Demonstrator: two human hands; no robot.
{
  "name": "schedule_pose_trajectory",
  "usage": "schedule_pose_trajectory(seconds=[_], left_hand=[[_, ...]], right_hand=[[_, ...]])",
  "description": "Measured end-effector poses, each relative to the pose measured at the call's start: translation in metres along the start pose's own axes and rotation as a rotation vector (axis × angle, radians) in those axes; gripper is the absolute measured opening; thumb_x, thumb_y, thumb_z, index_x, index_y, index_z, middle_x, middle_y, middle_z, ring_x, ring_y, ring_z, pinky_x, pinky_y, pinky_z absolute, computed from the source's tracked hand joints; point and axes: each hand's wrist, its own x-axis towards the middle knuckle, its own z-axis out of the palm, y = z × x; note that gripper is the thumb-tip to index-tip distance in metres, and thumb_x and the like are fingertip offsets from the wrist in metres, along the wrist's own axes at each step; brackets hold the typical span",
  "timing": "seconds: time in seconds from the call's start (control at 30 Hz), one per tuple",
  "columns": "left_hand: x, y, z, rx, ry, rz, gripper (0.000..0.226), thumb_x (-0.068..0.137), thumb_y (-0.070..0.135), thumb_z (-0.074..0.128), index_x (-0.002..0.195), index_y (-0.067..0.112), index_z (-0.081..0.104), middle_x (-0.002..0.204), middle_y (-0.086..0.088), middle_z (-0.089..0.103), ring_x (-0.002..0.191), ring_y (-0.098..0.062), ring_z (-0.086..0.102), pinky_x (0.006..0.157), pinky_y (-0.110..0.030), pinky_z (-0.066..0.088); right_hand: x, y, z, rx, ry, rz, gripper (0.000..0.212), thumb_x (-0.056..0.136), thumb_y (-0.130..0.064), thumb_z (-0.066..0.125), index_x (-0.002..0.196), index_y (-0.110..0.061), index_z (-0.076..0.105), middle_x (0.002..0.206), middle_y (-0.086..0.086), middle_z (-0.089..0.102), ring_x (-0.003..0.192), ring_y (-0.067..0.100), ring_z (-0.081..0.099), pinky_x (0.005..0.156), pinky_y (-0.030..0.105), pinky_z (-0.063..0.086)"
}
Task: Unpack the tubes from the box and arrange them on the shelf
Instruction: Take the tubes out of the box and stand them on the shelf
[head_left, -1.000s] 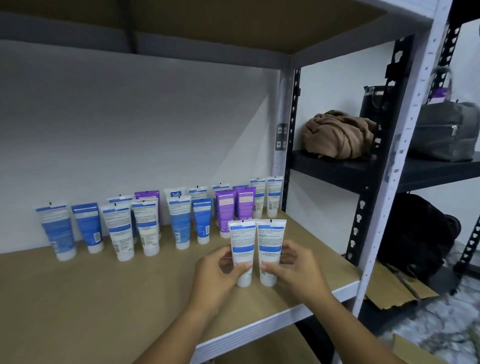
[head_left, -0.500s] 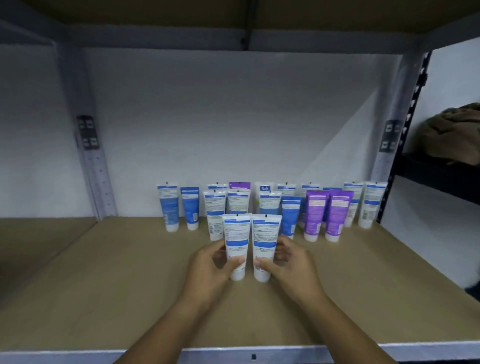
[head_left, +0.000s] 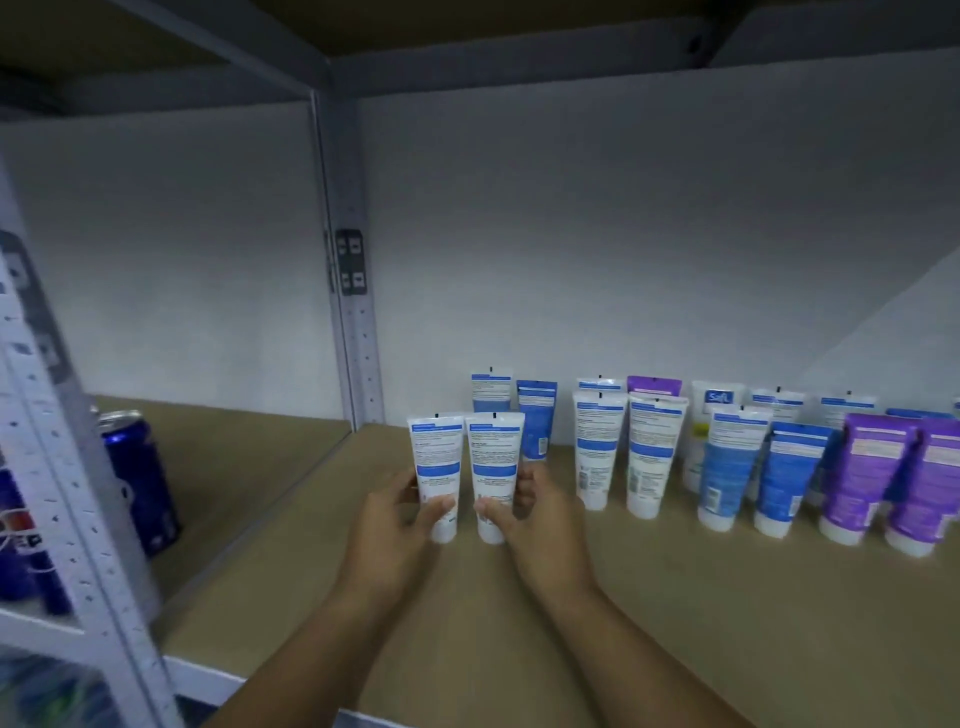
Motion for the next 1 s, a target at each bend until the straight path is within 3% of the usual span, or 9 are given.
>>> schedule_pose_trajectory(seconds=[0.23,0.3,0.4,0.5,0.63,0.7,0.83,0.93,1.0], left_hand=[[0.045,-0.028,-0.025,0.009,0.058,-0.027,0.029,0.09,0.016,0.069,0.103,0.04,0.06,0.081,0.039,0.067,0.084,0.017,0.064,0.064,-0.002,0.046],[0.057,-0.035,-0.03,-0.001,0.072,-0.035,0.028,0.09,0.012,0.069,0.102,0.036,0.062,0.078,0.035,0.069,0.08,0.015,0.066,0.062,-0.002,0.047],[0.073,-0.049,-0.036,-0.038,0.123,-0.047,0.028,0.09,0.011,0.069,0.114,0.025,0.065,0.089,0.021,0.071,0.083,0.009,0.069,0.063,-0.006,0.051],[0.085,-0.056,-0.044,-0.072,0.15,-0.103,0.03,0.09,0.014,0.07,0.116,0.029,0.064,0.094,0.02,0.073,0.086,0.001,0.071,0.07,-0.017,0.059],[0.095,-0.061,-0.051,-0.046,0.164,-0.104,0.029,0.092,0.009,0.066,0.105,0.034,0.06,0.088,0.023,0.068,0.075,0.01,0.068,0.056,-0.007,0.05],[0.099,-0.063,-0.054,-0.038,0.157,-0.115,0.028,0.093,0.012,0.065,0.113,0.031,0.059,0.094,0.023,0.065,0.077,0.006,0.067,0.055,-0.006,0.049],[0.103,-0.068,-0.058,-0.024,0.155,-0.114,0.034,0.093,0.014,0.066,0.124,0.025,0.06,0.105,0.015,0.069,0.093,-0.005,0.069,0.063,-0.01,0.053],[0.1,-0.073,-0.056,0.008,0.17,-0.137,0.031,0.093,0.013,0.065,0.12,0.028,0.059,0.104,0.018,0.068,0.092,0.001,0.068,0.073,-0.014,0.054],[0.093,-0.076,-0.054,0.02,0.232,-0.171,0.032,0.092,0.01,0.067,0.12,0.022,0.058,0.11,0.009,0.068,0.099,-0.006,0.067,0.079,-0.02,0.054]], right_hand=[[0.042,0.006,0.059,-0.004,0.004,-0.024,0.043,0.083,-0.02,0.076,0.121,-0.022,0.056,0.116,-0.01,0.068,0.105,0.004,0.065,0.092,0.028,0.055],[0.052,0.008,0.071,-0.028,0.019,-0.033,0.042,0.083,-0.021,0.077,0.12,-0.022,0.056,0.118,-0.008,0.068,0.106,0.006,0.065,0.093,0.03,0.056],[0.066,0.01,0.089,-0.062,0.026,-0.031,0.042,0.083,-0.027,0.076,0.119,-0.022,0.055,0.123,-0.003,0.066,0.111,0.012,0.064,0.094,0.034,0.055],[0.079,0.011,0.105,-0.098,0.025,-0.04,0.042,0.083,-0.03,0.076,0.118,-0.022,0.054,0.122,-0.001,0.066,0.111,0.014,0.064,0.092,0.033,0.056],[0.089,0.01,0.121,-0.121,0.017,-0.037,0.043,0.083,-0.03,0.076,0.118,-0.02,0.053,0.122,0.0,0.066,0.109,0.015,0.065,0.091,0.033,0.057],[0.091,0.01,0.126,-0.112,0.01,-0.028,0.042,0.083,-0.03,0.076,0.117,-0.021,0.053,0.121,-0.001,0.067,0.108,0.015,0.066,0.091,0.034,0.057],[0.095,0.008,0.131,-0.112,-0.002,-0.026,0.043,0.083,-0.028,0.076,0.118,-0.018,0.053,0.122,0.001,0.067,0.108,0.017,0.066,0.091,0.036,0.057],[0.092,0.005,0.128,-0.091,-0.058,0.021,0.045,0.083,-0.028,0.076,0.12,-0.019,0.052,0.124,0.001,0.066,0.111,0.017,0.065,0.093,0.036,0.056],[0.085,0.005,0.121,-0.089,-0.087,0.048,0.05,0.081,-0.027,0.078,0.123,-0.018,0.052,0.125,0.0,0.065,0.113,0.016,0.063,0.096,0.035,0.054]])
